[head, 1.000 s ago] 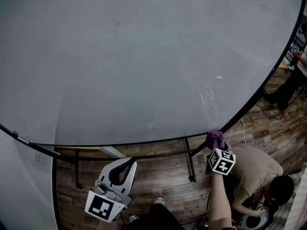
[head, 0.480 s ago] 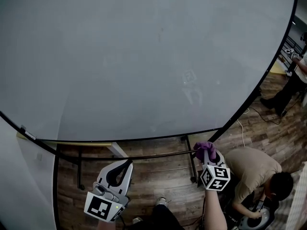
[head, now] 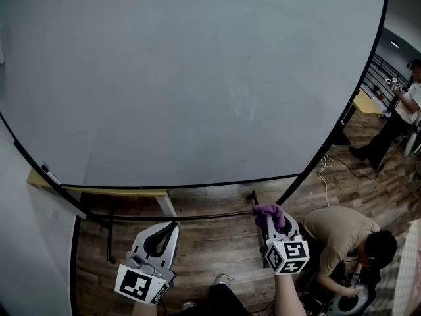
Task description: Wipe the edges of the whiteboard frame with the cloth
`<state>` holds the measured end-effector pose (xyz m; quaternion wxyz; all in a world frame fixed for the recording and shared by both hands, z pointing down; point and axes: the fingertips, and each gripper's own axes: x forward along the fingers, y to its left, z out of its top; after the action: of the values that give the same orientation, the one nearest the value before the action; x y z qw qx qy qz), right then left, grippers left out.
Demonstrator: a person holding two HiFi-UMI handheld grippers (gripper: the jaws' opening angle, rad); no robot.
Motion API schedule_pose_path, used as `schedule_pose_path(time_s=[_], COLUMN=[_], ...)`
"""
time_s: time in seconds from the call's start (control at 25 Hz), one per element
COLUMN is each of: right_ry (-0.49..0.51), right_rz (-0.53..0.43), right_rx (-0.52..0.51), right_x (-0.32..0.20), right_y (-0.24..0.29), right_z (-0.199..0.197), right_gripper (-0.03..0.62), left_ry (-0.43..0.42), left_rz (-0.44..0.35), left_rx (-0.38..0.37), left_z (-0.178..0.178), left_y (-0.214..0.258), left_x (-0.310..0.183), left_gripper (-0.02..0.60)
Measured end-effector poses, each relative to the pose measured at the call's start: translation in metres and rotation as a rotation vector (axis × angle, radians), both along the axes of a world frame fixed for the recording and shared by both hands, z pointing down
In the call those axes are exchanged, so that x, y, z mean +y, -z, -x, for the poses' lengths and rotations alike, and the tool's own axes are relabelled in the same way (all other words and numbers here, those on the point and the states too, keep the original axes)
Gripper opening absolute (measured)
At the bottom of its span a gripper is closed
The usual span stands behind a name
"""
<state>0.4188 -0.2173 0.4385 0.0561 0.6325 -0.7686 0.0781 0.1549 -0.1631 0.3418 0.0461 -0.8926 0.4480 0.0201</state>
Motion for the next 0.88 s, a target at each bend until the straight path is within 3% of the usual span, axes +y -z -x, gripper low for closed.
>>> schedule_pose_path(time_s=[0.88], right_ry=[0.109], right_rz=[-0.117], right_rx=[-0.012], right_x=[0.148], right_y=[0.058], right_z=[0.102], right_gripper=[0.074], left_ry=[-0.023], left_rz=[-0.067], left_rx=[0.025], left_z=[0.067], left_y=[0.018], left_x=[0.127], left_gripper=[0.017])
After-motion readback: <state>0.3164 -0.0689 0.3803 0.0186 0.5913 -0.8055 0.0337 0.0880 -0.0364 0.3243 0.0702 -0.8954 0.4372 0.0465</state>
